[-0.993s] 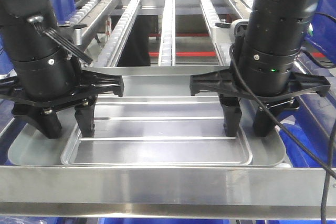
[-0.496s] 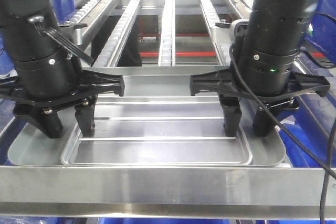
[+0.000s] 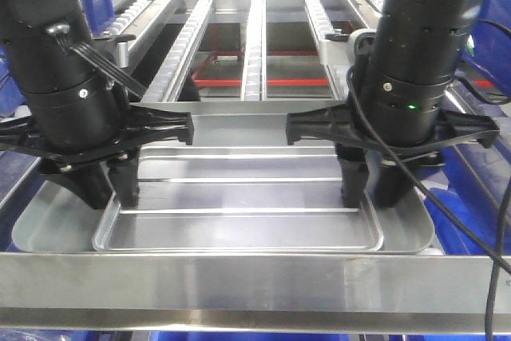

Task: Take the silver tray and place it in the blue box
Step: 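Close both grippers on the tray's side rims, then lift the tray with both grippers and pull it toward the robot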

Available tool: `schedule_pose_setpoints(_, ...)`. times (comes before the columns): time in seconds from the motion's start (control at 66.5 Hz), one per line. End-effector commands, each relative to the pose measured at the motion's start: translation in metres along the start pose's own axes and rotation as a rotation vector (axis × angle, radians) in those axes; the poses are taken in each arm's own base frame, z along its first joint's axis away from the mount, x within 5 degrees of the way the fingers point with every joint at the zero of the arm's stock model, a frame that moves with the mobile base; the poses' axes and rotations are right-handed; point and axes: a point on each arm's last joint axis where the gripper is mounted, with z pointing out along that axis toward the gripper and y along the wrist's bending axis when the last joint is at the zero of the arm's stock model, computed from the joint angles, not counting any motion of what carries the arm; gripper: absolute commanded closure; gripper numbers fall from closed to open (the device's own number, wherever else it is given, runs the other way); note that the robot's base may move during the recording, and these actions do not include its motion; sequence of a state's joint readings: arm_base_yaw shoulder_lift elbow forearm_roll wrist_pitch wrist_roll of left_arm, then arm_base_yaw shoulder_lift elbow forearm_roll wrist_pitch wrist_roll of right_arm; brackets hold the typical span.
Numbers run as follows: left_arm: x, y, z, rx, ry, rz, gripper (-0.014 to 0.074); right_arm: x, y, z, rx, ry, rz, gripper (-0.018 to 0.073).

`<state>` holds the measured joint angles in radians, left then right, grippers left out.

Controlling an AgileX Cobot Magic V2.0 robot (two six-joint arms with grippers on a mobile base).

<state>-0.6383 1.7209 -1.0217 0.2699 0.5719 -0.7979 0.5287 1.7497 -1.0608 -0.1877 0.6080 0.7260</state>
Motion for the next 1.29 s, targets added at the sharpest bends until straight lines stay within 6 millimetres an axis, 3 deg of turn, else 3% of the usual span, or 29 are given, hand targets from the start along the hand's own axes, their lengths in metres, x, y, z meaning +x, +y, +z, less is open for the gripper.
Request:
schedule_pose_setpoints(0.0, -0.007, -0.004, -0.013, 0.027, -0.049, 0.006, 0.0610, -0.012, 0.002, -0.017, -0.033, -0.071, -0.008, 0.0496)
schedule_pose_setpoints(0.481, -0.009, -0.004, -0.016, 0.029, -0.049, -0.003, 0.0610, -0.013, 0.002, -0.022, -0.033, -0.074, -0.005, 0.0510)
schedule_pose_setpoints(0.812, -0.027, -0.006, -0.066, 0.027, -0.086, -0.042, 0.0610, -0.017, -0.002, -0.064, -0.039, -0.106, 0.086, 0.0508)
schedule_pose_setpoints(0.993, -0.016, -0.009, -0.086, 0.055, -0.104, -0.030, 0.0610, -0.007, 0.007, -0.087, -0.078, -0.130, 0.051, 0.0508)
schedule_pose_setpoints(1.279, 0.017, -0.012, -0.108, 0.067, -0.100, -0.027, 0.0610, 0.021, 0.031, -0.111, -0.134, -0.134, 0.003, 0.0508)
